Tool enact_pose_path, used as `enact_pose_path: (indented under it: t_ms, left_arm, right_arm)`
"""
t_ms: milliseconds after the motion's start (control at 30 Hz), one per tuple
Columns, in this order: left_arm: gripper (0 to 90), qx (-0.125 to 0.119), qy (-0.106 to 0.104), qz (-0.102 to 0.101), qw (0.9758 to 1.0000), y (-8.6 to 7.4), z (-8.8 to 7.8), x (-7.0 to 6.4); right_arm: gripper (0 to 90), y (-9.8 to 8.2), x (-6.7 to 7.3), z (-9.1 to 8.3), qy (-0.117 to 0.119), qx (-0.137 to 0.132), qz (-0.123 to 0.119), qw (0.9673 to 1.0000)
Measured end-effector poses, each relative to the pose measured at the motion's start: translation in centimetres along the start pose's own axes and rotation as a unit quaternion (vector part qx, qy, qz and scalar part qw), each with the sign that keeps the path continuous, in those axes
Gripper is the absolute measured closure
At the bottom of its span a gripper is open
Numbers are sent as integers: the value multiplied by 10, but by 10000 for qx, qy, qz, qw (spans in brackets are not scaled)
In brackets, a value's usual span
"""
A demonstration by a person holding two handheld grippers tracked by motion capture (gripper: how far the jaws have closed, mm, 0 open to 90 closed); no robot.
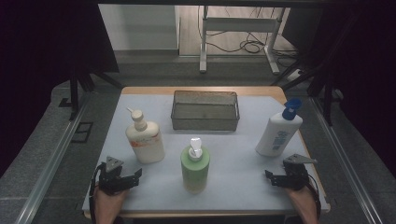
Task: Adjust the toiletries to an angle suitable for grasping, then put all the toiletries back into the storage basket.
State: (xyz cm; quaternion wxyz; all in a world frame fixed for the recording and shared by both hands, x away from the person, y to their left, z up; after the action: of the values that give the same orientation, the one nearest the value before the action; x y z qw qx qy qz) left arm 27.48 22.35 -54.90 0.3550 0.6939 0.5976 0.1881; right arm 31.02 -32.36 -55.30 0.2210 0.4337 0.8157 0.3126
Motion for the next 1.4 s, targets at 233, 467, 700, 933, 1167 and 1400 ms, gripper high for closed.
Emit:
enact_pose_path:
  t_ms: [233, 467, 700, 933, 1167, 1400]
  left_arm:
    - [132, 211, -19, 129, 9997, -4, 7, 0]
    - [129, 373, 90, 277, 9989, -5, 11, -3]
    - [128, 377, 90, 262, 9989, -5, 11, -2]
    - [127, 387, 88, 263, 9989, -5, 12, -2]
    - [127, 390, 87, 261, 9989, -5, 12, -2]
    - [127, 390, 86, 259, 9989, -5, 12, -2]
  right_arm:
    - [124, 0, 0, 0, -11, 8, -12, 10000]
    - [123, -1, 0, 1, -7, -2, -7, 10000]
    - [123, -1, 0, 1, -6, -3, -7, 10000]
    - [123, -1, 0, 1, -5, 4, -7, 10000]
    - [125, 0, 0, 0, 0, 10, -3, 10000]
    - [127, 0, 0, 0, 3, 14, 2, 10000]
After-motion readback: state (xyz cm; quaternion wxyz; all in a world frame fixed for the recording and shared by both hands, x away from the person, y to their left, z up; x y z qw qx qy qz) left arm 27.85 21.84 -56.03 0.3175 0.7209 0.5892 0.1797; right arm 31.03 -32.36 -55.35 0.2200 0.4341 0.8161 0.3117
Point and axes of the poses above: each handheld gripper's, and its own axes: z roughly forward along the jaws, y roughly out of its top, x roughly to its left, the point moved 5 cm from there along z, roughly forward along the jaws, and after that the axes turned 7 degrees about -z, right-handed, at the moved point
